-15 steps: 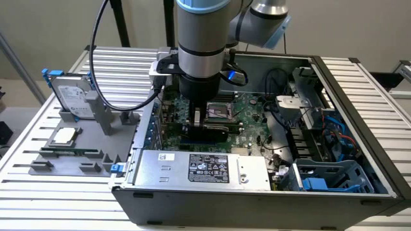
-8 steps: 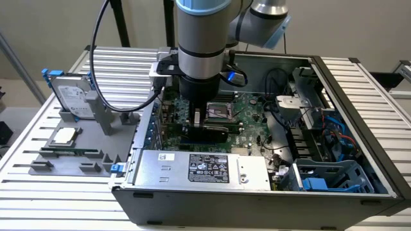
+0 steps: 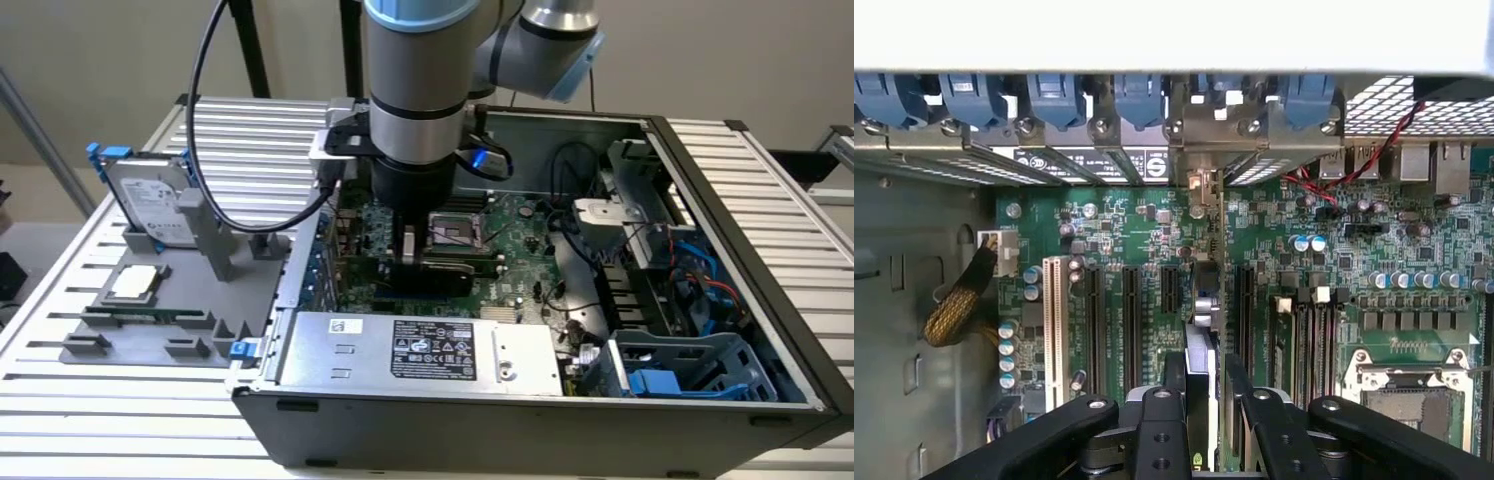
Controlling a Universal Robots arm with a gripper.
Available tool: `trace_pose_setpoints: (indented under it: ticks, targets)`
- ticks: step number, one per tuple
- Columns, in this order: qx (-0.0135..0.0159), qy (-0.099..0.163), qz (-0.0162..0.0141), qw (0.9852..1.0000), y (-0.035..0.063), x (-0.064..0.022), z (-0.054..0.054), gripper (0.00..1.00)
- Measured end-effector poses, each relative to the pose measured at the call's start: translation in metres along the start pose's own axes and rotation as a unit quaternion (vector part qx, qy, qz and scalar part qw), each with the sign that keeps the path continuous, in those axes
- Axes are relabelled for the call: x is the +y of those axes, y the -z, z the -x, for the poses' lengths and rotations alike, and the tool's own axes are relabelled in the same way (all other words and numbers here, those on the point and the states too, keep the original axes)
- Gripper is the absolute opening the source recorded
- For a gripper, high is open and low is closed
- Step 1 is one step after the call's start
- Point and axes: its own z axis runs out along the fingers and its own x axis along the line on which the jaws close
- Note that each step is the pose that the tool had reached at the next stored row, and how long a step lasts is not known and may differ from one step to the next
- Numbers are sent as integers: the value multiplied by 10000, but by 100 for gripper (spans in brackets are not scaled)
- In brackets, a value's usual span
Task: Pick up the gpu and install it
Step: 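Insert the gpu into the slot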
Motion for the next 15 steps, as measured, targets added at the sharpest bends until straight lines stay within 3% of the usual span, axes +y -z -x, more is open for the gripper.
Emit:
trace_pose_setpoints:
  ticks: [15]
  targets:
    - [7,0,1,10000,-56,12,11,0]
